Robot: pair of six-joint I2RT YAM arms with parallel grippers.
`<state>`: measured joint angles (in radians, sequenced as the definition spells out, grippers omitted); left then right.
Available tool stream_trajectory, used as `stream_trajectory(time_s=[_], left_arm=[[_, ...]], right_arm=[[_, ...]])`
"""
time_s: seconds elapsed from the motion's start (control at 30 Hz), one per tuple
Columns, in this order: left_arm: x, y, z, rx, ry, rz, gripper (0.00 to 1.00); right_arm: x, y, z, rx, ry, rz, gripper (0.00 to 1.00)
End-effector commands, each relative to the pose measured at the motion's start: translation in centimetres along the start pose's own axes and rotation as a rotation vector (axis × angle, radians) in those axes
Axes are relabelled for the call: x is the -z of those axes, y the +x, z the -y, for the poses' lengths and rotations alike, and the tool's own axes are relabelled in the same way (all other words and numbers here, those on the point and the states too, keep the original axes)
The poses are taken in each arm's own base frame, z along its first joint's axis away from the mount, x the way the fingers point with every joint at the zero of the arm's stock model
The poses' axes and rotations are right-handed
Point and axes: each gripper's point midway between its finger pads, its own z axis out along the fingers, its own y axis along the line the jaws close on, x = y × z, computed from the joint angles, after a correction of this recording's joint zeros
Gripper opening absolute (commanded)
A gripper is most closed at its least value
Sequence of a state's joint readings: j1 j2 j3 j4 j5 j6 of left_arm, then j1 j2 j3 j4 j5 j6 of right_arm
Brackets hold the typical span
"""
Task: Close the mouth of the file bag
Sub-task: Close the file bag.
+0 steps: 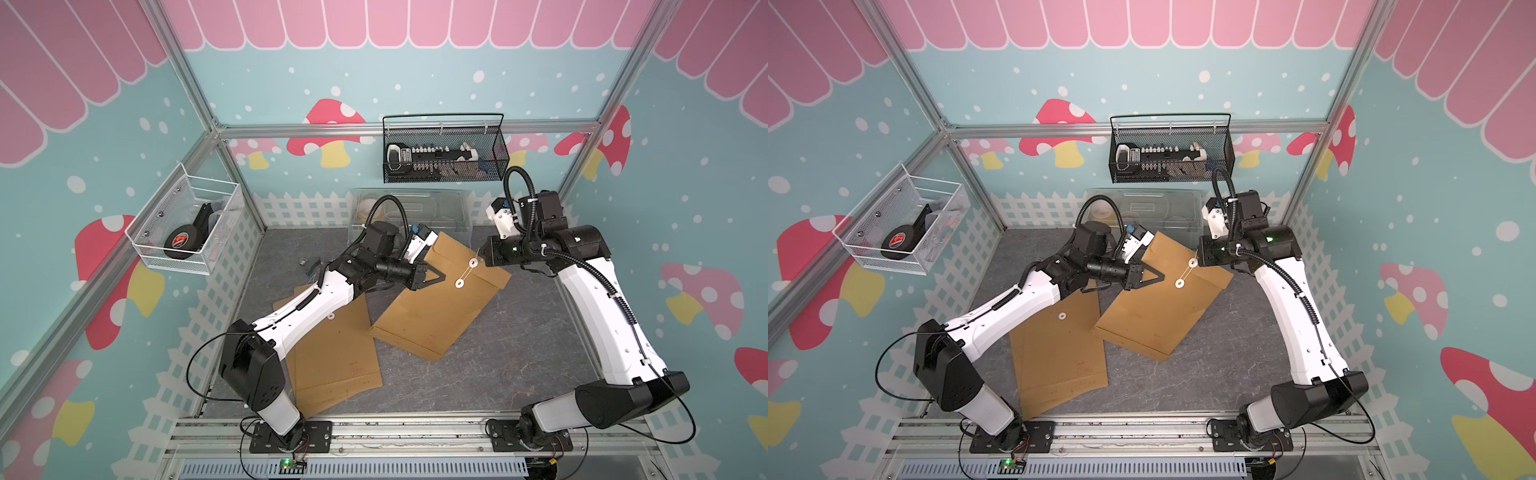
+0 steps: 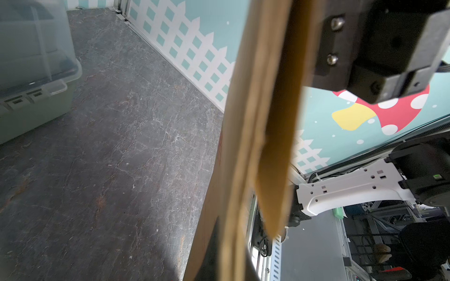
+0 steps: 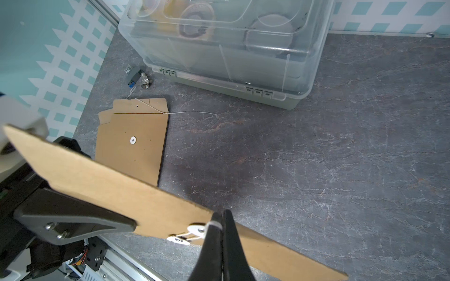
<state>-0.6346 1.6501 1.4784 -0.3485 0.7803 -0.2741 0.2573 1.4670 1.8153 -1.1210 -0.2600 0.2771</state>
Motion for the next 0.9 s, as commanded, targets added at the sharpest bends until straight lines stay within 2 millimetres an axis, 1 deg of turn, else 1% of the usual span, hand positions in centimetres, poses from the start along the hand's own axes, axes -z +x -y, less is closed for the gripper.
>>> stream_trajectory(time_s=[0.0,0.13,0.27,0.4,0.53,0.63,0.8,0.87], left_arm=[[0.2,-1.0,0.6,-0.044,-0.006,0.016,0.0],[1.0,-1.9,-0.4,-0.008,-0.045,0.049,0.0],[1.6,-2.6,0.5,-0.014,-0.013,0.087,0.0],[1.4,-2.0,1.7,-0.016,0.042,0.071,0.0],[1.3,-1.4,1.6,-0.011,0.046,0.059,0.0],[1.2,-1.2,1.5,-0.012,0.052,0.054,0.0],[1.0,-1.5,1.5,-0.007,0.053,0.056,0.0],[1.0,-1.6,1.5,-0.009,0.05,0.058,0.0]], right_arm=[[0.2,0.7,-0.4,0.016,-0.011,-0.024,0.0],[0.3,1.6,0.3,0.005,0.022,-0.024,0.0],[0.2,2.7,1.5,-0.014,0.069,-0.024,0.0],[-0.2,2.8,2.7,-0.018,0.125,-0.026,0.0],[-0.5,2.7,4.0,-0.004,0.19,-0.032,0.0],[-0.6,2.6,4.1,0.006,0.197,-0.039,0.0],[-0.9,2.7,3.5,0.005,0.159,-0.05,0.0],[-1.0,2.7,3.4,0.005,0.149,-0.054,0.02]])
